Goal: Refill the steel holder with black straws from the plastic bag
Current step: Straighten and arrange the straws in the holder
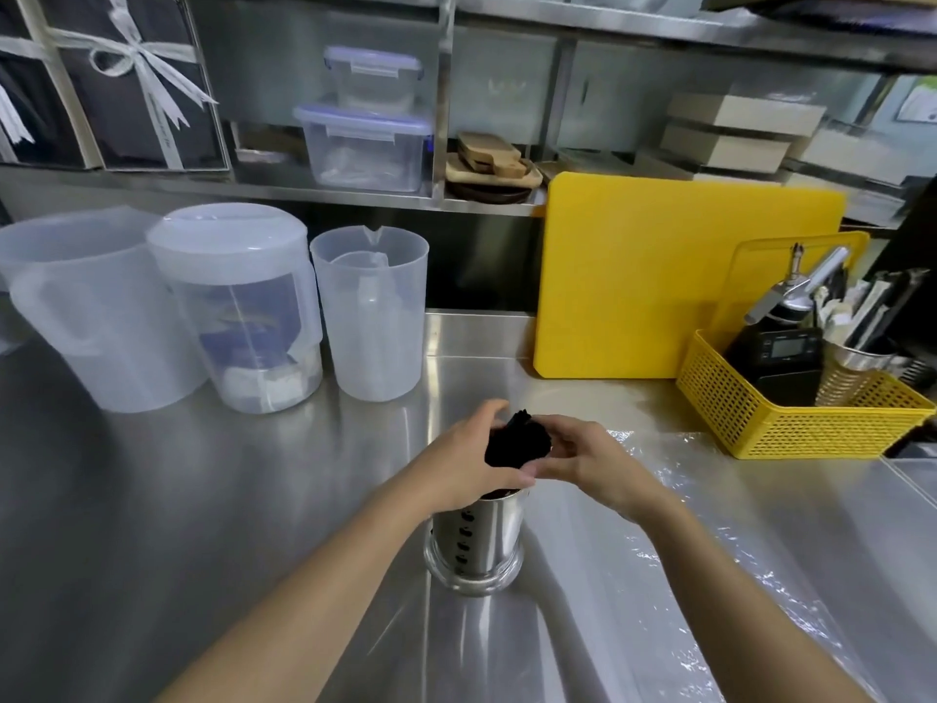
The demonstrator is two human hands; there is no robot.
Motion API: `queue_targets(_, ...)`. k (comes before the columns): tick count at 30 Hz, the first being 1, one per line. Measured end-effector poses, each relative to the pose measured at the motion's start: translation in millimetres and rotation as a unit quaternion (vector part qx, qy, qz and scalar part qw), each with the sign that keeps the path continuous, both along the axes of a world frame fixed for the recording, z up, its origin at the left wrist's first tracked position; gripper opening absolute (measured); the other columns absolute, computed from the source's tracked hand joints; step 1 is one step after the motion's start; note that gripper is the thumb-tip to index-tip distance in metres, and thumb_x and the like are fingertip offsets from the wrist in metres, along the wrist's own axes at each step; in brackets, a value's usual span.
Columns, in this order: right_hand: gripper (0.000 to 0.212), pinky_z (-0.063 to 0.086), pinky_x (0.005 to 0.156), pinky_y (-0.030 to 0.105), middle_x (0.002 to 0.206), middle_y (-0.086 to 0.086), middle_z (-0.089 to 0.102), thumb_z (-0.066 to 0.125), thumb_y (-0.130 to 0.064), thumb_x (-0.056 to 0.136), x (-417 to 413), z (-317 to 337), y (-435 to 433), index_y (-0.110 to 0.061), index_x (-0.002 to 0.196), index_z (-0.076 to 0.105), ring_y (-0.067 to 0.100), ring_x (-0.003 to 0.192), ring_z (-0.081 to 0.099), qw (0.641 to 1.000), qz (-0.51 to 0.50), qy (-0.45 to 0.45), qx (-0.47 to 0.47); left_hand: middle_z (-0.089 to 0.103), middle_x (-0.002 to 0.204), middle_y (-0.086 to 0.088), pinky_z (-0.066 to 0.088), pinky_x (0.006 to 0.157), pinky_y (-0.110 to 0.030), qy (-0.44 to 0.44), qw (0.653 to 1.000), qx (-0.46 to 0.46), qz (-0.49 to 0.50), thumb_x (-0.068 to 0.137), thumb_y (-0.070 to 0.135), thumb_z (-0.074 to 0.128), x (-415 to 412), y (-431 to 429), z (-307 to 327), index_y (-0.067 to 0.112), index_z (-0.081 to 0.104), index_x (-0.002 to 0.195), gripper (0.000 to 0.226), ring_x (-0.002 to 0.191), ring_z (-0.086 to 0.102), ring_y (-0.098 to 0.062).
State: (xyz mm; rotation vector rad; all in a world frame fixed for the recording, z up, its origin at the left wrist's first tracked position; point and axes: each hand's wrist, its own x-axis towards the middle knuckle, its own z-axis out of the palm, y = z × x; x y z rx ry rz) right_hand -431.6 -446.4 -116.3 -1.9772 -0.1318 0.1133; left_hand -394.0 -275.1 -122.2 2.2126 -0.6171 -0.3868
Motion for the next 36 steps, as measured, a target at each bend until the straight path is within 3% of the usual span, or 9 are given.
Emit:
queue_targets(2, 0.039, 0.044, 0.063, 0.013, 0.080, 0.003, 0.063, 0.074, -0.002, 0.072, 2, 2, 2, -0.029, 0.096, 0.059, -0.001, 0.066, 0.056, 1.000, -0.009, 0.016, 0.024, 0.047, 0.138, 0.002, 0.039, 0.104, -0.034, 0.010, 1.000, -0.007, -0.004, 0.071, 0.036, 0.075, 3, 2, -2, 0.028, 0.028, 0.138, 0.082, 0.124, 0.046, -0.017)
queue_targets(4, 0.038, 0.041, 0.053, 0.008, 0.075, -0.002, 0.061, 0.072, 0.001, 0.073, 4, 3, 5, -0.022, 0.100, 0.058, -0.007, 0.054, 0.054, 0.999, -0.017, 0.027, 0.019, 0.051, 0.131, 0.001, 0.041, 0.100, -0.032, 0.003, 1.000, -0.003, -0.003, 0.075, 0.030, 0.073, 6, 2, -3, 0.026, 0.038, 0.133, 0.068, 0.119, 0.050, -0.018)
queue_targets(8, 0.030, 0.040, 0.051, 0.012, 0.070, 0.001, 0.056, 0.075, -0.009, 0.072, 10, 3, 9, -0.015, 0.097, 0.061, -0.003, 0.049, 0.049, 0.999, -0.029, 0.027, -0.014, 0.060, 0.113, -0.002, 0.047, 0.085, -0.032, -0.018, 1.000, -0.001, 0.005, 0.081, 0.029, 0.065, 12, 3, 1, 0.020, 0.053, 0.117, 0.039, 0.102, 0.057, -0.020)
queue_targets(14, 0.016, 0.034, 0.045, 0.018, 0.058, 0.002, 0.049, 0.075, -0.011, 0.073, 24, 5, 16, -0.013, 0.082, 0.062, 0.004, 0.043, 0.042, 0.998, -0.056, 0.014, 0.013, 0.061, 0.084, 0.005, 0.049, 0.079, -0.033, 0.004, 0.994, -0.108, 0.022, 0.084, 0.025, 0.062, 28, 11, 2, 0.026, 0.057, 0.087, 0.005, 0.086, 0.061, -0.017)
queue_targets(19, 0.010, 0.030, 0.042, 0.016, 0.047, -0.008, 0.048, 0.074, -0.016, 0.074, 36, 2, 17, -0.011, 0.075, 0.065, 0.002, 0.040, 0.039, 0.994, -0.101, 0.002, 0.052, 0.067, 0.085, 0.004, 0.048, 0.083, -0.027, 0.030, 0.978, -0.196, 0.070, 0.082, 0.018, 0.067, 37, 13, -1, 0.022, 0.062, 0.084, 0.007, 0.086, 0.063, -0.013)
queue_targets(23, 0.004, 0.037, 0.045, 0.007, 0.049, -0.012, 0.061, 0.070, -0.006, 0.077, 40, -1, 17, -0.006, 0.079, 0.067, -0.004, 0.046, 0.053, 0.992, -0.104, -0.009, 0.072, 0.063, 0.079, 0.007, 0.046, 0.076, -0.020, 0.040, 0.968, -0.230, 0.087, 0.080, 0.013, 0.069, 41, 12, -2, 0.025, 0.062, 0.077, 0.014, 0.079, 0.060, -0.009)
queue_targets(28, 0.008, 0.047, 0.069, 0.021, 0.078, 0.012, 0.060, 0.074, -0.009, 0.073, 44, -11, 14, -0.014, 0.075, 0.068, 0.014, 0.072, 0.059, 0.993, -0.105, -0.005, 0.055, 0.063, 0.090, 0.008, 0.045, 0.086, -0.022, 0.029, 0.972, -0.217, 0.091, 0.078, 0.013, 0.070, 47, 9, -5, 0.018, 0.063, 0.095, 0.019, 0.093, 0.060, -0.012)
queue_targets(33, 0.009, 0.046, 0.067, 0.022, 0.071, 0.008, 0.062, 0.073, -0.008, 0.073, 47, -13, 12, -0.002, 0.074, 0.067, 0.010, 0.065, 0.060, 0.993, -0.098, 0.002, 0.060, 0.057, 0.110, 0.008, 0.040, 0.084, -0.020, 0.035, 0.975, -0.195, 0.100, 0.077, 0.015, 0.072, 50, 8, -8, 0.022, 0.054, 0.111, 0.039, 0.103, 0.054, -0.010)
queue_targets(36, 0.012, 0.046, 0.067, 0.024, 0.070, 0.011, 0.060, 0.074, -0.008, 0.072, 49, -15, 13, -0.001, 0.071, 0.064, 0.014, 0.065, 0.058, 0.993, -0.102, 0.001, 0.068, 0.061, 0.103, 0.007, 0.043, 0.078, -0.014, 0.083, 0.971, -0.207, 0.084, 0.078, 0.013, 0.070, 50, 9, -5, 0.019, 0.055, 0.115, 0.040, 0.096, 0.057, -0.008)
